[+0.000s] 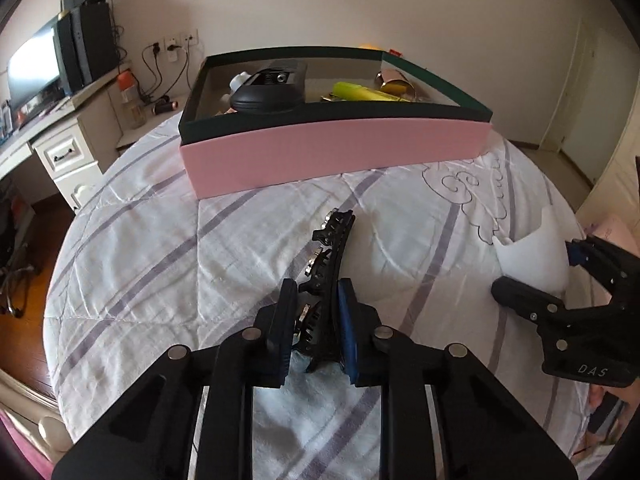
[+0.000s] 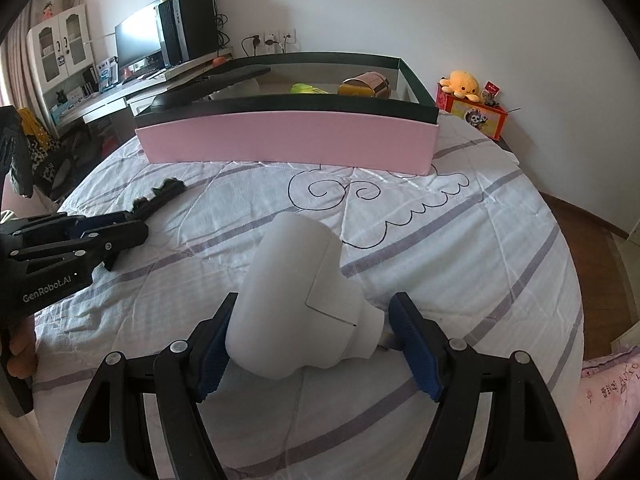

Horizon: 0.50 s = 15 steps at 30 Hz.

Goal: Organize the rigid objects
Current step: 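Grasp the white charger with the right tool while the left tool lowers onto the hair clip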

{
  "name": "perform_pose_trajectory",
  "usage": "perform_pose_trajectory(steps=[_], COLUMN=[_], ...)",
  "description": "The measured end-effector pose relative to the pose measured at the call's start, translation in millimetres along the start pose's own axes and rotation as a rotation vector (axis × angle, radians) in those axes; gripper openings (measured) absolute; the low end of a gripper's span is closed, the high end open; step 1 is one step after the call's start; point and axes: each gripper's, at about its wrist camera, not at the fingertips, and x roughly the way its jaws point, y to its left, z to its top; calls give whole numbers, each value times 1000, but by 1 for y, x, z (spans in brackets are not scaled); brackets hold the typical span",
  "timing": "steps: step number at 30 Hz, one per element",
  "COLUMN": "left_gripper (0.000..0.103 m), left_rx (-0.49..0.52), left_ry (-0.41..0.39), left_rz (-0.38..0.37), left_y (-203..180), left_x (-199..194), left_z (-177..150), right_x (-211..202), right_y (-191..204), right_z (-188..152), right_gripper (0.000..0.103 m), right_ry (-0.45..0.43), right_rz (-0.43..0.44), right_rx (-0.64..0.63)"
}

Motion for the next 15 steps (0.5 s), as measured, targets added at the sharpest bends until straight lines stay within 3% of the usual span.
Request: perform_pose_trajectory(steps=[15], left_gripper=[21], left_rx=[-6], left_ry=[12], left_rz=[120], left_y=[-17], left_x=[-27], left_z=[-34], right_x=[-1], right_y=[-2], right_z=[0], right_gripper=[76], right_ry=[-1], right_rz=[5], right_rx=[4])
